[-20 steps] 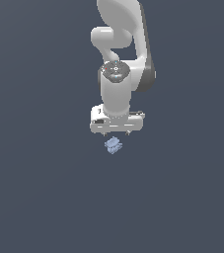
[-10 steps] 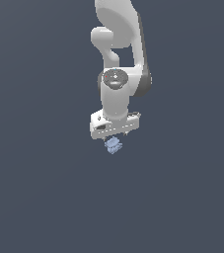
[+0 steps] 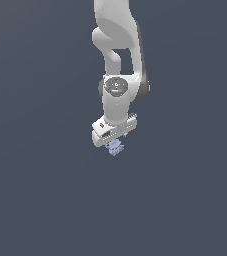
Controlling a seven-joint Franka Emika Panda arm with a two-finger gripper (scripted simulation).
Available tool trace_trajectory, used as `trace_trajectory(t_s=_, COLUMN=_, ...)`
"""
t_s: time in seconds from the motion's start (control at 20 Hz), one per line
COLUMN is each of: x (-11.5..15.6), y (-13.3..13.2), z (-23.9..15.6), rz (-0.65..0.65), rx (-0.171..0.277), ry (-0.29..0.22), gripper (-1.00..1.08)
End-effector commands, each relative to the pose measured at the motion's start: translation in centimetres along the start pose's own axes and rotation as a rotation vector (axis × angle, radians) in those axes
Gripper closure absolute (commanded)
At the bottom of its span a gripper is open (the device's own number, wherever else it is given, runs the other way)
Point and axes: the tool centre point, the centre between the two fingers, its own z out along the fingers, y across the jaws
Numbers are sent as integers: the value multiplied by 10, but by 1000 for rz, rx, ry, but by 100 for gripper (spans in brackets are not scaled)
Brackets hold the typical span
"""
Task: Pick up the object and move it to a goal position.
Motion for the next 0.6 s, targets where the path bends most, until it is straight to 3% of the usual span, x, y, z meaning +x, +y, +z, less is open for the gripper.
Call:
trace_trajectory(t_s=0.0, x=-1, y=0, z=5, rz=-55, rx=-4, ry=2, gripper=-92)
trace_trajectory(t_s=0.55, x=-5, y=-1, z=16, rz=-164, rx=-10, ry=7, gripper=-92)
